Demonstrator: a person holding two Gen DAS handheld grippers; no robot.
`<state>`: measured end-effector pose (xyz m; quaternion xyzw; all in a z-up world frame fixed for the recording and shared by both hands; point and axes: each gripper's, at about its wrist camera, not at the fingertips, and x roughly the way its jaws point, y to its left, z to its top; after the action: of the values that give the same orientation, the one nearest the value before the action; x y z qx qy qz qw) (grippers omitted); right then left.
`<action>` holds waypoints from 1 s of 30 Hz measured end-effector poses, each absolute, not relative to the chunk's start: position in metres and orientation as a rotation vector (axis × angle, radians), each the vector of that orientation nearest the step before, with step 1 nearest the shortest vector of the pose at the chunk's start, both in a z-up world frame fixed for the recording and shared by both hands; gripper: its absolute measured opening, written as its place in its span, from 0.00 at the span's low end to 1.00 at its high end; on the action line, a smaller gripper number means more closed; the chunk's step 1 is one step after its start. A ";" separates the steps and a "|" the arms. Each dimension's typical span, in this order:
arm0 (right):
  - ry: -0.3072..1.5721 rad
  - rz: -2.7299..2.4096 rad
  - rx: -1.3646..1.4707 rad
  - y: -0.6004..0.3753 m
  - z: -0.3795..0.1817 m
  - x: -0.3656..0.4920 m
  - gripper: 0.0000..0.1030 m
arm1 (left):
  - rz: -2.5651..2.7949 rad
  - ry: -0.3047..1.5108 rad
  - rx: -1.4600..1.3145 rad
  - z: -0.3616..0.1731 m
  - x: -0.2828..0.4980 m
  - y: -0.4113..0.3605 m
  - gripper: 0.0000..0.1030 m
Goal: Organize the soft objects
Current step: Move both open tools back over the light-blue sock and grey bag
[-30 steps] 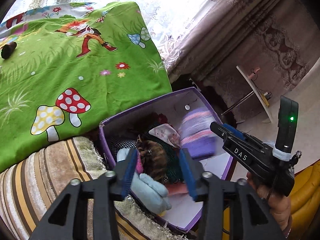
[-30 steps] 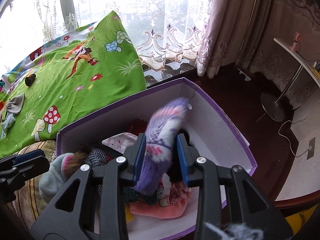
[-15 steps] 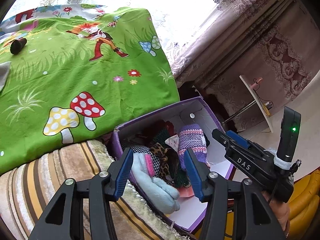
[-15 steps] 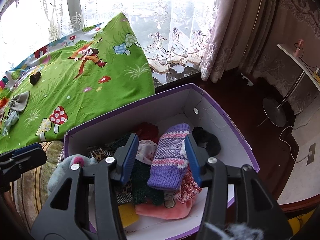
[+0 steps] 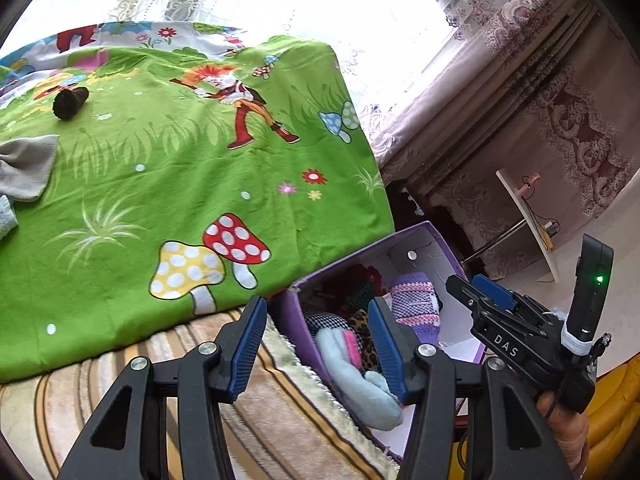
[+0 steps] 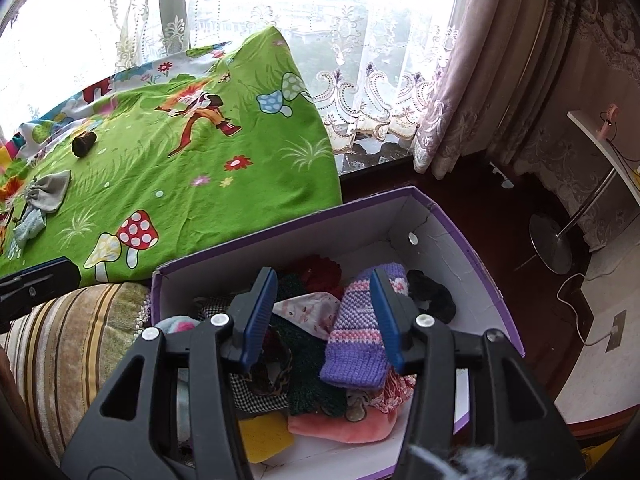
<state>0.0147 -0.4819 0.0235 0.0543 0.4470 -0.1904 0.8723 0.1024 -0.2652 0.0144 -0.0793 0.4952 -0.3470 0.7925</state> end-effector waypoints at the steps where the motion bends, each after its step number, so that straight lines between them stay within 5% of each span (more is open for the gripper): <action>1: 0.935 -0.395 0.111 -0.480 0.024 0.016 0.51 | -0.743 1.064 -0.170 0.014 0.104 -0.263 0.52; 30: 0.970 -0.260 0.026 -0.410 0.034 0.066 0.54 | -0.474 0.967 -0.262 0.020 0.217 -0.134 0.53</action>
<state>0.0664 -0.4096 0.0341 0.0123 0.4648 -0.1248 0.8765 0.2170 -0.1342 0.0195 -0.1244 0.4593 -0.2250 0.8503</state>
